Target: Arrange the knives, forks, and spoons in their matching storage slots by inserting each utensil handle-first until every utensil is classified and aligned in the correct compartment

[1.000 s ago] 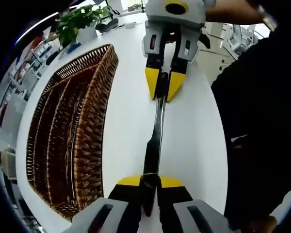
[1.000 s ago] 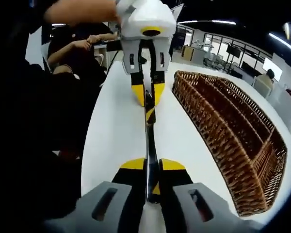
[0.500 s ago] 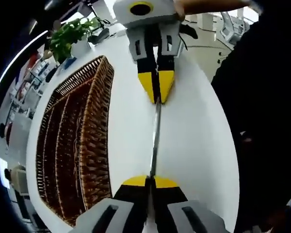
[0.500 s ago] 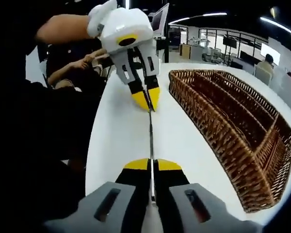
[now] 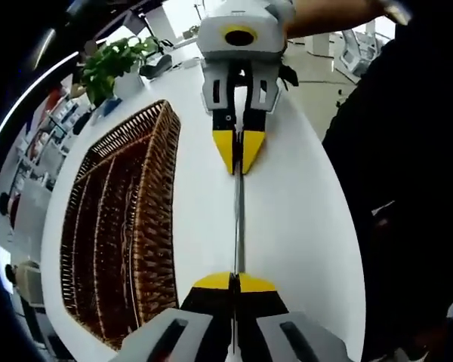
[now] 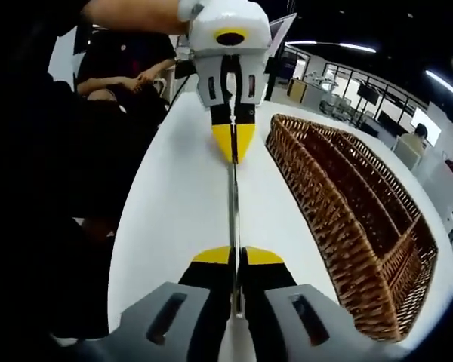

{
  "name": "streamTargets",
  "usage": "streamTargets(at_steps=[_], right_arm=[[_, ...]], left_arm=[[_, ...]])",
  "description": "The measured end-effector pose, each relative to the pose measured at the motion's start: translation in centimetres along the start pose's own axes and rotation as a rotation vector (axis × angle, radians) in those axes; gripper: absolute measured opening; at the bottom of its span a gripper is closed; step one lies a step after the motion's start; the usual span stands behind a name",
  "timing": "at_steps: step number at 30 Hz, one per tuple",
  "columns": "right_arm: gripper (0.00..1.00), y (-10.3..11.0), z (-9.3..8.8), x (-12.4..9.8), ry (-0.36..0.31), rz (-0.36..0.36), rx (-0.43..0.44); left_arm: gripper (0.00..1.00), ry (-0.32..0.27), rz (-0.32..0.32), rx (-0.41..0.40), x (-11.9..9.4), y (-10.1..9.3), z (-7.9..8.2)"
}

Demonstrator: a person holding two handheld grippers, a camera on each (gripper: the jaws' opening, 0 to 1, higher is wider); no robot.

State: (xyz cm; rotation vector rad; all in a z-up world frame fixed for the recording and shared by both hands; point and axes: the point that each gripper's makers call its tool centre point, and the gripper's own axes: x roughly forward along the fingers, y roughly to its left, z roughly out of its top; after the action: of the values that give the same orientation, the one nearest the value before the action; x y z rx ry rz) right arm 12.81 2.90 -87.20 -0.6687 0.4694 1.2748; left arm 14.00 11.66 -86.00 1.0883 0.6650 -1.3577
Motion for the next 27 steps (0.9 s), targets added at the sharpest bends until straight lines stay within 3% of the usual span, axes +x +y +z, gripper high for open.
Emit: streamTargets(at_steps=[11,19,22,24,27], right_arm=[[0.02,0.0,0.4,0.7,-0.012,0.021,0.004],[0.00,0.8,0.7,0.6,0.003,0.022,0.018],[0.00,0.5,0.8,0.2,0.008,0.006,-0.003],[0.00,0.1,0.7,-0.1,0.023,-0.006,-0.032],[0.00,-0.2,1.1,-0.7,0.029,-0.016,-0.061]], left_arm=[[0.00,-0.017,0.024,0.025,-0.6,0.2,0.4],[0.00,-0.034,0.004,-0.004,-0.8,-0.4,0.6],[0.01,-0.034,0.042,-0.017,-0.7,-0.1,0.6],[0.01,-0.072,0.058,-0.062,-0.6,0.2,0.9],[0.09,-0.099,0.100,-0.091,-1.0,1.2,1.0]])
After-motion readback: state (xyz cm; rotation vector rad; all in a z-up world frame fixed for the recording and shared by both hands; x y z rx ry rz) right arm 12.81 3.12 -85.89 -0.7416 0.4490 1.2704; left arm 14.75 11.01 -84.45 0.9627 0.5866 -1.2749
